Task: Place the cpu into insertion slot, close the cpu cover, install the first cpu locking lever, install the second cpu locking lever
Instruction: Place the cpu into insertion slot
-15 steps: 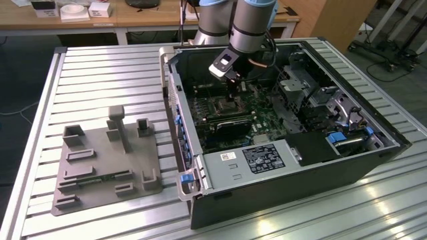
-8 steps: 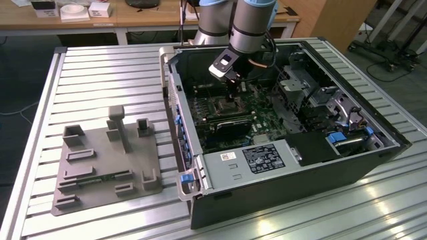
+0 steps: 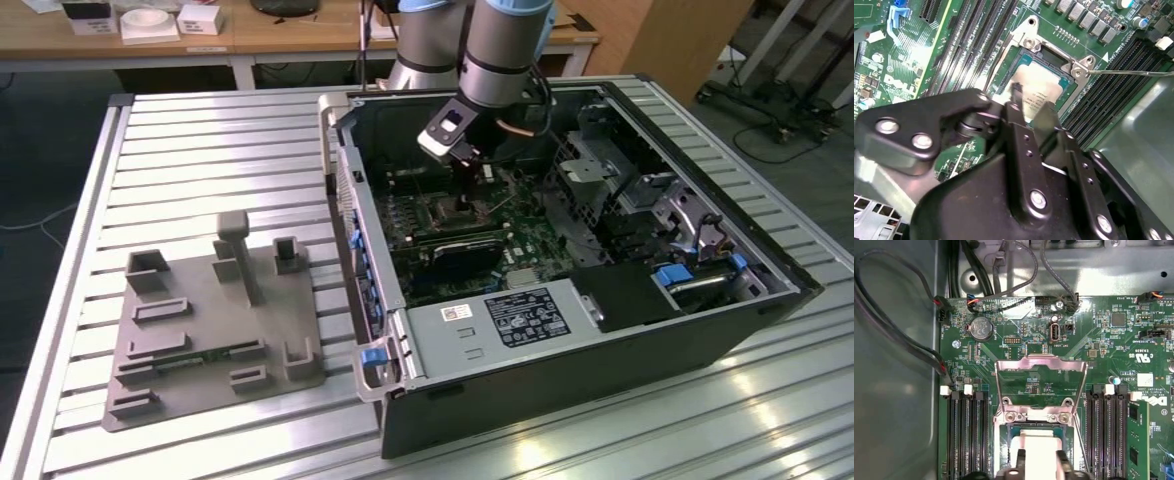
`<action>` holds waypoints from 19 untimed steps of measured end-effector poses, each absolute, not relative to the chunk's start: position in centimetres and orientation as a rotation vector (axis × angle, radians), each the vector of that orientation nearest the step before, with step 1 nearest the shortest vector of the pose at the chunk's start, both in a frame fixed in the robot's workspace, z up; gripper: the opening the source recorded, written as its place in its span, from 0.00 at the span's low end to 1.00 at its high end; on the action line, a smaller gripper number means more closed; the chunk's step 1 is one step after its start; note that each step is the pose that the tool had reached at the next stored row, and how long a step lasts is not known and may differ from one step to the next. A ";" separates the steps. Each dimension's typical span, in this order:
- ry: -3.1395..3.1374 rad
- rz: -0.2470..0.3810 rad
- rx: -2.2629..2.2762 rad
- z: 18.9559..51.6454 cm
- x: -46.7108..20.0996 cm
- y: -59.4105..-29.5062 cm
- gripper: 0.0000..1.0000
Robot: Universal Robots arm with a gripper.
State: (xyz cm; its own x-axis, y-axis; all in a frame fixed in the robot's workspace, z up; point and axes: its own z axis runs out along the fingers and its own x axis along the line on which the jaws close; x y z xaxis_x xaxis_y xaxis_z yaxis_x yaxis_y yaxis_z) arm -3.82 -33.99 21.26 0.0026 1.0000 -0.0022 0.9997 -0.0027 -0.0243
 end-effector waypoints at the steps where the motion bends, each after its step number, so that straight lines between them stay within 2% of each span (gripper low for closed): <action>1: -2.207 0.029 -2.213 21.2 -3.8 -34.0 0.43; 2: -2.207 0.029 -2.213 21.1 -3.8 -34.0 0.43; 4: -2.205 0.029 -2.215 20.8 -3.8 -33.9 0.54; 5: -2.201 0.029 -2.220 20.6 -3.8 -33.8 0.54; 6: -2.194 0.029 -2.227 20.5 -3.8 -33.8 0.61; 19: -2.141 0.027 -2.278 19.5 -4.1 -33.6 0.61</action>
